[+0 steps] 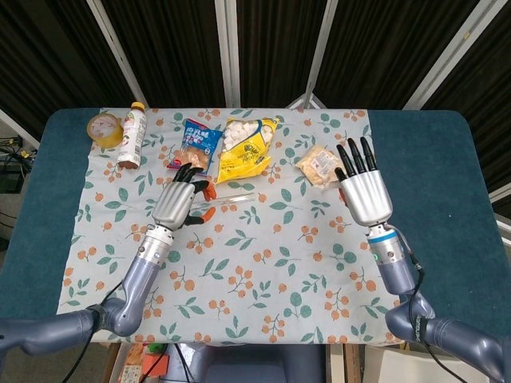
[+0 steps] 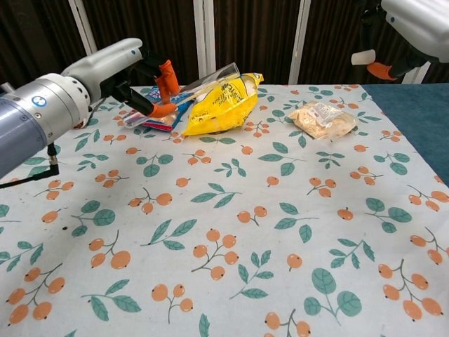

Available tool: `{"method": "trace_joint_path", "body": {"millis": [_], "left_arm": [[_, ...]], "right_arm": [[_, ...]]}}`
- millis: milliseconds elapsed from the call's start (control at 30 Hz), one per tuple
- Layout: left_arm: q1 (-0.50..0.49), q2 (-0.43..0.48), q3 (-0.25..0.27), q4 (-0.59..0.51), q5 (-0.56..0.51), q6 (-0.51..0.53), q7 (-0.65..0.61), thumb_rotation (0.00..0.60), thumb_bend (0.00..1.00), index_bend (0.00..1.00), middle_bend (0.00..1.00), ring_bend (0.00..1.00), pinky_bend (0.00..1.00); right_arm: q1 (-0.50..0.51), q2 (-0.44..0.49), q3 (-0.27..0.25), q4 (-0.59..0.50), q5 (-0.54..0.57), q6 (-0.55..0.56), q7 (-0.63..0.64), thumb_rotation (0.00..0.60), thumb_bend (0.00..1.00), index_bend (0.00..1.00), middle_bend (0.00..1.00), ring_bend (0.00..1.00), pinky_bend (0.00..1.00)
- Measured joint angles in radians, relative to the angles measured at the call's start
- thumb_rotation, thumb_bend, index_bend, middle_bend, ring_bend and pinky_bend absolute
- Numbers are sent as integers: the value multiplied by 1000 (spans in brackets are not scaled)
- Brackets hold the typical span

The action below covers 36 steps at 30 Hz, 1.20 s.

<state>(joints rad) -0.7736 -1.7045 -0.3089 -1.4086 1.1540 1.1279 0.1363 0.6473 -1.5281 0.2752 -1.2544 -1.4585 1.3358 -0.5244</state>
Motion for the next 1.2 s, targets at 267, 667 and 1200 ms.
{"method": "trace_joint_path", "body": {"millis": [267,667,1200], "left_arm": [[-1,-61,5,86,55,37,-81,600,770,672,652,157,0],[5,-119,-7,179,94,75,-183,600,770,672,652,157,0],[-6,-117,-32,133,47,28,-116,600,771,671,652,157,0]], "right_arm": [[18,5,-16,17,-57,29,-15,600,397,673,187,13,0],[37,4,-50,81,-138,68,-10,600,397,676,187,13,0],[139,-32,-47,106,-214,30,-80,600,397,684,187,13,0]]}}
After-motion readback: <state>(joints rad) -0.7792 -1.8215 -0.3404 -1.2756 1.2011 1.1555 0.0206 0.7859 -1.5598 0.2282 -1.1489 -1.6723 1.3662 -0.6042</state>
